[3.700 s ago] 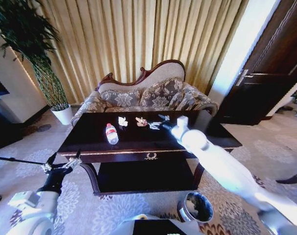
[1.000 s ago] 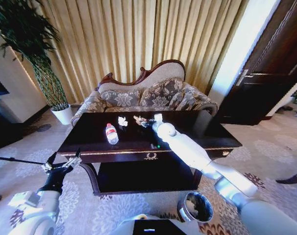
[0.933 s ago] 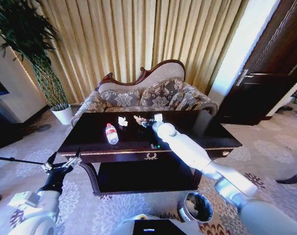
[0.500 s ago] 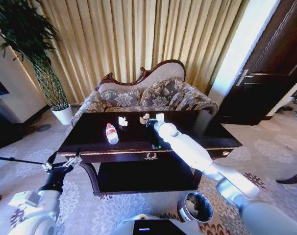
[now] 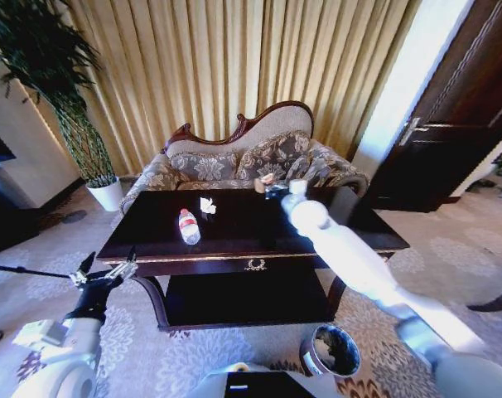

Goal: Move to the front of the table and place the trash on the table into the trash bin.

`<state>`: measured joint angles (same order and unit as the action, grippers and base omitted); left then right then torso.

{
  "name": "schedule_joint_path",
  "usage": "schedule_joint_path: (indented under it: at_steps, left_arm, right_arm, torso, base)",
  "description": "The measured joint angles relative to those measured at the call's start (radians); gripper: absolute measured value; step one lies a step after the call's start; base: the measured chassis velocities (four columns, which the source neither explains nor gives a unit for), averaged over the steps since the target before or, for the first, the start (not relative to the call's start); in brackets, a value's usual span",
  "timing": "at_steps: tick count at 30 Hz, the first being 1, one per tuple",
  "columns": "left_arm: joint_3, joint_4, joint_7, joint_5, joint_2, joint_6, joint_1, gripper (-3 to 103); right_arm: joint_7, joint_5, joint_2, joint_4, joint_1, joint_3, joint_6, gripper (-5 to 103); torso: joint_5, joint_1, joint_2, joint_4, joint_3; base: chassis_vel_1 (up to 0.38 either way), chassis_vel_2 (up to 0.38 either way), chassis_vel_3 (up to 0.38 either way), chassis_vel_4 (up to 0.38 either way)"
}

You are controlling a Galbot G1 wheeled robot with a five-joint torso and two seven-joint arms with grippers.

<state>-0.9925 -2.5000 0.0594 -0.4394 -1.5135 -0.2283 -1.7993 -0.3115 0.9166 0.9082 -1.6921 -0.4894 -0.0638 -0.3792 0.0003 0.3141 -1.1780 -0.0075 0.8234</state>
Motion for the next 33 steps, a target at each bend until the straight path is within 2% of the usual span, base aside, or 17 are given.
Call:
schedule_joint_path:
  at_steps: [1,4,6,10,12,15,16,19,20,25,26,29,33]
  left_arm:
    - [0.0,0.0,0.0,0.0,0.0,0.0,0.0,100]
    - [-0.002,0.0,0.001,-0.011,0.001,0.006,0.011,100]
    - [-0.002,0.002,0.001,-0.013,0.002,0.007,0.014,100]
    - [-0.004,0.021,0.001,-0.027,0.01,0.008,0.025,100]
    - [-0.004,0.025,0.001,-0.028,0.012,0.009,0.026,100]
    - [-0.003,0.04,0.001,-0.029,0.021,0.01,0.028,100]
    - [-0.003,0.04,0.001,-0.029,0.021,0.01,0.028,100]
    - [-0.004,0.049,0.001,-0.033,0.032,0.011,0.03,100]
    - [-0.004,0.049,0.001,-0.033,0.032,0.011,0.03,100]
    - [-0.014,0.054,0.001,-0.051,0.047,0.011,0.022,100]
    - [-0.014,0.054,0.001,-0.051,0.047,0.011,0.022,100]
    - [-0.013,0.056,0.001,-0.052,0.048,0.015,0.014,100]
    - [-0.008,0.056,0.003,-0.051,0.053,0.015,0.012,100]
  right_arm:
    - [0.0,0.0,0.0,0.0,0.0,0.0,0.0,1]
    - [0.0,0.0,-0.073,-0.047,-0.104,0.083,0.041,1]
    - [0.0,0.002,-0.089,-0.062,-0.141,0.118,0.048,1]
    - [0.003,0.019,-0.164,-0.147,-0.331,0.292,0.088,1]
    - [0.004,0.019,-0.179,-0.165,-0.371,0.324,0.099,1]
    - [0.006,0.02,-0.208,-0.224,-0.529,0.452,0.125,1]
    - [0.006,0.02,-0.208,-0.224,-0.529,0.452,0.125,1]
    - [0.008,0.019,-0.194,-0.288,-0.688,0.584,0.135,1]
    - [0.008,0.019,-0.194,-0.288,-0.688,0.584,0.135,1]
    - [0.056,-0.033,-0.113,-0.401,-0.928,0.792,0.17,1]
    - [0.056,-0.033,-0.113,-0.401,-0.928,0.792,0.17,1]
    - [0.086,-0.073,-0.065,-0.456,-1.08,0.876,0.2,1]
    - [0.104,-0.116,-0.029,-0.472,-1.153,0.906,0.234,1]
  torso:
    - [0.0,0.0,0.0,0.0,0.0]
    - [0.0,0.0,0.0,0.0,0.0]
    - [0.0004,0.0,0.0,0.0,0.0]
    - [0.0,0.0,0.0,-0.0002,0.0]
    - [-0.0001,0.0,0.0,-0.0002,0.0]
    - [-0.0003,0.0,0.0,0.0001,0.0]
    - [-0.0003,0.0,0.0,0.0001,0.0]
    - [0.0001,0.0,0.0,-0.0001,0.0]
    - [0.0001,0.0,0.0,-0.0001,0.0]
    - [-0.0002,0.0,0.0,0.0001,0.0]
    - [-0.0002,0.0,0.0,0.0001,0.0]
    - [-0.0003,0.0,0.0,-0.0003,0.0]
    - [-0.0003,0.0,0.0,0.0001,0.0]
  base:
    - [0.0,0.0,0.0,0.0]
    - [0.0,0.0,0.0,0.0]
    - [0.0,0.0,0.0,0.0]
    - [0.0,0.0,0.0,0.0]
    - [0.0,0.0,0.0,0.0]
    - [0.0,0.0,0.0,0.0]
    - [0.0,0.0,0.0,0.0]
    - [0.0,0.0,0.0,0.0]
    - [0.0,0.0,0.0,0.0]
    - [0.0,0.0,0.0,0.0]
    - [0.0,0.0,0.0,0.0]
    - [0.0,0.0,0.0,0.0]
    - [0.0,0.0,0.0,0.0]
